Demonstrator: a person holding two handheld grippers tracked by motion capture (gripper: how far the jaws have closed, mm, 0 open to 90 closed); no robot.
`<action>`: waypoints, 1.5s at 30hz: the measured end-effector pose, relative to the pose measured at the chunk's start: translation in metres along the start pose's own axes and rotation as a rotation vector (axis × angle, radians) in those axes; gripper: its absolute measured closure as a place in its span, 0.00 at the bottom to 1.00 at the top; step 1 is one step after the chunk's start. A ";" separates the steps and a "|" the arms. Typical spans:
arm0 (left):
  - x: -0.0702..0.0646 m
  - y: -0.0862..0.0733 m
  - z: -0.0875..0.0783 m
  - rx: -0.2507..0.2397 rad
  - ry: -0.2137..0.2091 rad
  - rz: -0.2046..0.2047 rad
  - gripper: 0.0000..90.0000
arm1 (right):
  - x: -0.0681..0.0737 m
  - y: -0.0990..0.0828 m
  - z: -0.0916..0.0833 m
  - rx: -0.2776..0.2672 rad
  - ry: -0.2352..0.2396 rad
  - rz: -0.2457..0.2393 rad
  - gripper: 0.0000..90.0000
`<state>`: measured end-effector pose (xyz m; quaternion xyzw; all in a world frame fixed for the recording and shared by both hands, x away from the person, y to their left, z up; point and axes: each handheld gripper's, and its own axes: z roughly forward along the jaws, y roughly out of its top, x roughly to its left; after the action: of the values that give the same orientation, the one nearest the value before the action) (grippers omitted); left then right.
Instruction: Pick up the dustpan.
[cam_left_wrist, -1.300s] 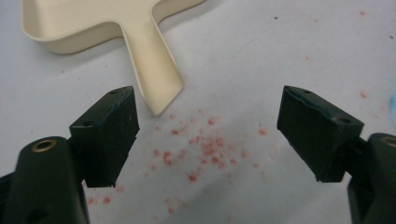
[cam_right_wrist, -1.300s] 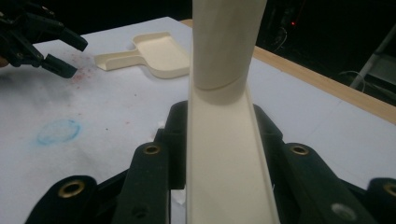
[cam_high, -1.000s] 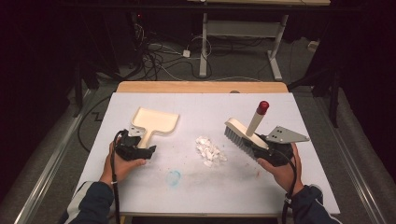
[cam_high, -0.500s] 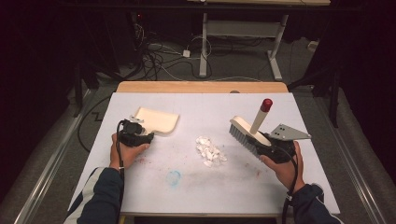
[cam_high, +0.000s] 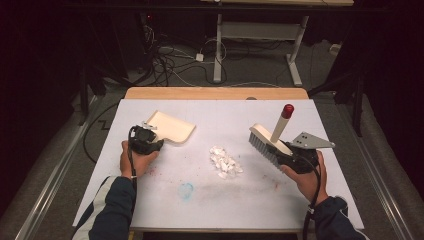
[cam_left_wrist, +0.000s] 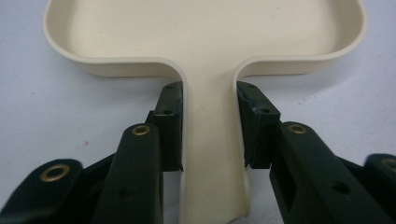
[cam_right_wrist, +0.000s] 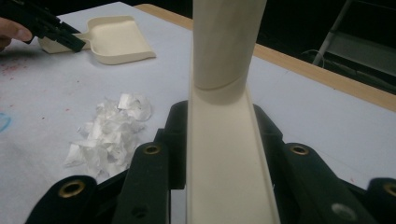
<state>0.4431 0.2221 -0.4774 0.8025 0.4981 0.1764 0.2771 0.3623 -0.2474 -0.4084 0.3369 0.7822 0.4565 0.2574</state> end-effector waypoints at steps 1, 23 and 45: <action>0.001 0.000 -0.003 -0.001 0.000 0.004 0.71 | 0.000 -0.001 0.001 0.004 -0.004 0.001 0.75; -0.024 -0.018 -0.073 0.061 -0.101 0.321 0.71 | -0.002 -0.011 0.028 0.061 -0.080 0.050 0.75; -0.086 -0.047 -0.089 0.138 -0.284 0.485 0.71 | 0.015 -0.006 0.061 0.055 -0.081 0.038 0.75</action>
<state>0.3225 0.1853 -0.4378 0.9319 0.2586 0.0891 0.2382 0.3940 -0.2047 -0.4423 0.3765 0.7769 0.4258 0.2708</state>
